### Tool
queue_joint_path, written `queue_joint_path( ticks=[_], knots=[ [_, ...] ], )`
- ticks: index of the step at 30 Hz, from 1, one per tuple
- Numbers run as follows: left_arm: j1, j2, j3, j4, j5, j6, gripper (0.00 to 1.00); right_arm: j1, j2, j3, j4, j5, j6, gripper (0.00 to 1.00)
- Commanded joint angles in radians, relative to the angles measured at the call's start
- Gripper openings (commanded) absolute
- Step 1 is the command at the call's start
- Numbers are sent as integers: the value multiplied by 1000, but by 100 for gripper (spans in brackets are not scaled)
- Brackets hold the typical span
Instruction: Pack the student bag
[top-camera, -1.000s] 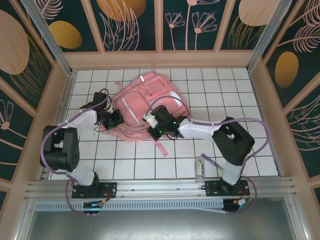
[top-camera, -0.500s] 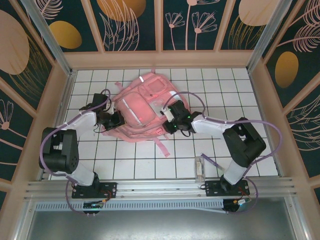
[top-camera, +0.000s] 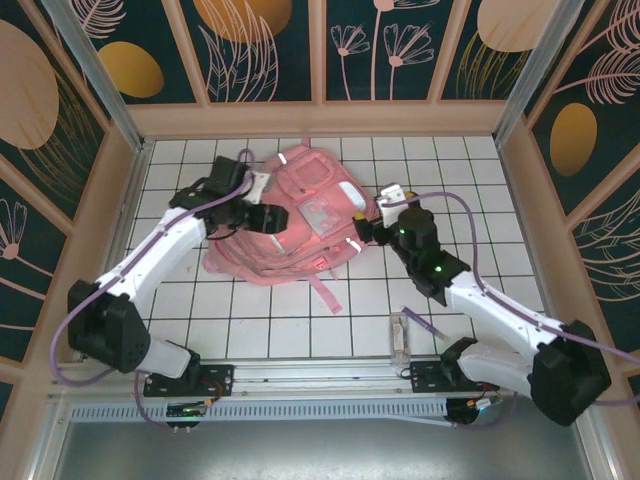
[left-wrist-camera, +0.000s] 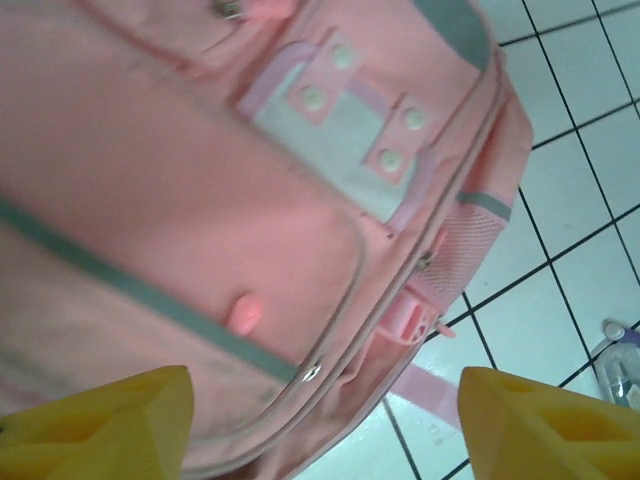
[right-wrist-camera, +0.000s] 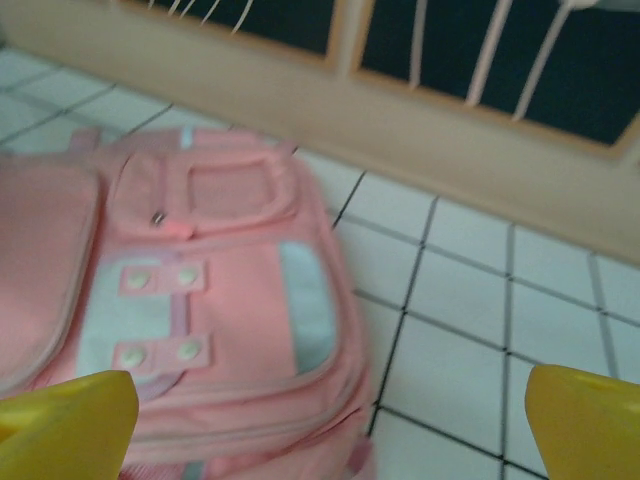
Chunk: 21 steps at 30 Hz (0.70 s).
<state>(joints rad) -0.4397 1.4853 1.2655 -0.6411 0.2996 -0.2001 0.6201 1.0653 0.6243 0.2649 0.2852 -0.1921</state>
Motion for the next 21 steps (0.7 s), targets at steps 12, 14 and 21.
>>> queue_joint_path(
  ticks=[12, 14, 21],
  knots=[
    [-192, 434, 221, -108, -429, -148, 77, -116, -170, -132, 83, -150, 116, 97],
    [-192, 458, 234, -117, -457, -185, 76, -118, -170, -133, 65, -205, 113, 94],
    [-192, 481, 255, -109, -348, -186, 15, -120, -151, -150, 63, -428, 111, 79]
  ],
)
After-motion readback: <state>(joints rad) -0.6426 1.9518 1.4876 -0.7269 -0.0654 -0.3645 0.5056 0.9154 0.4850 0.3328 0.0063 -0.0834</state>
